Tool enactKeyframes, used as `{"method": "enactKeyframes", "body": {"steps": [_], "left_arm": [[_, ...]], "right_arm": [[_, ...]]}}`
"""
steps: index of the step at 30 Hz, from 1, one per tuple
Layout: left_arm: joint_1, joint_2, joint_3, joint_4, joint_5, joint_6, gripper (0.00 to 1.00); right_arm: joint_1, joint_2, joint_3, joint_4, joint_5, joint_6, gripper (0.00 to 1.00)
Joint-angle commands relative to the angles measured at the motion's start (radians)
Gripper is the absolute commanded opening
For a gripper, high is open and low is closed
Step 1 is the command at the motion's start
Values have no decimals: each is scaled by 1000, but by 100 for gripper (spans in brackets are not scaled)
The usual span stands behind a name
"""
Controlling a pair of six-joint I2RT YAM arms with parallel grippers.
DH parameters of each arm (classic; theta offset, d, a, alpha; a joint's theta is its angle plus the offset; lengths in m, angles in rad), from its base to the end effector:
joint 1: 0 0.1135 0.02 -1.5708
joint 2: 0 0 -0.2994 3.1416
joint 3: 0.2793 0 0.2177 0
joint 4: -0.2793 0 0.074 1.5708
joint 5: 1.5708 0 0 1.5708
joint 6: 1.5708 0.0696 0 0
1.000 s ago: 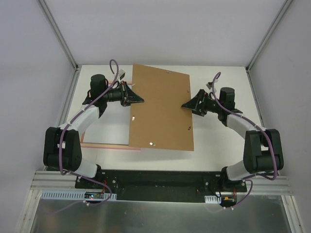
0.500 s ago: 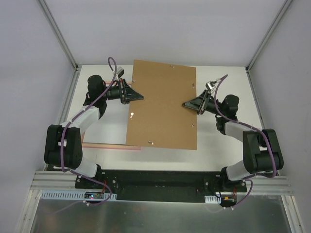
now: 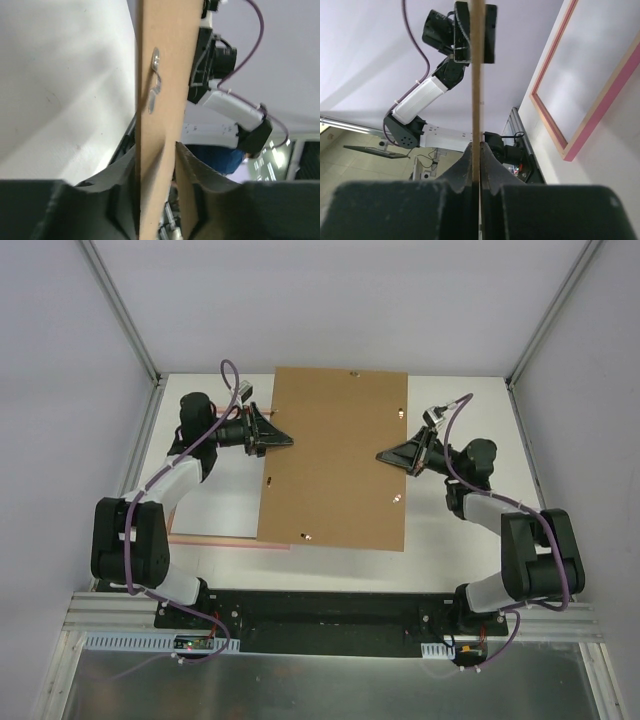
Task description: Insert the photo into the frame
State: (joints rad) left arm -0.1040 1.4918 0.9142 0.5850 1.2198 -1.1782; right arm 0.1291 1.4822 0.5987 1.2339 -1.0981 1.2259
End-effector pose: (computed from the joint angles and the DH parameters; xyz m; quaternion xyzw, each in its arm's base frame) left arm 0.2940 -0.0964 0.3487 0.0538 0.7042 -0.6713 0.2249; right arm 0.2617 0.0965 0.3243 -0.1101 0.6401 0.6712 0.3572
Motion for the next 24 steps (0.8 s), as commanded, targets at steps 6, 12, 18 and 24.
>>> {"method": "enactKeyframes", "body": {"steps": [6, 12, 18, 24], "left_arm": [[96, -123, 166, -713, -288, 480, 65], [305, -151, 225, -1013, -846, 592, 61], [492, -7, 267, -1033, -1120, 525, 36], [529, 175, 330, -1033, -1242, 477, 27]], "right_arm": [[-49, -161, 61, -161, 18, -81, 1], [-92, -270, 121, -546, 59, -308, 1], [-94, -395, 208, -1030, 191, -598, 0], [-92, -405, 204, -1033, 184, -608, 0]]}}
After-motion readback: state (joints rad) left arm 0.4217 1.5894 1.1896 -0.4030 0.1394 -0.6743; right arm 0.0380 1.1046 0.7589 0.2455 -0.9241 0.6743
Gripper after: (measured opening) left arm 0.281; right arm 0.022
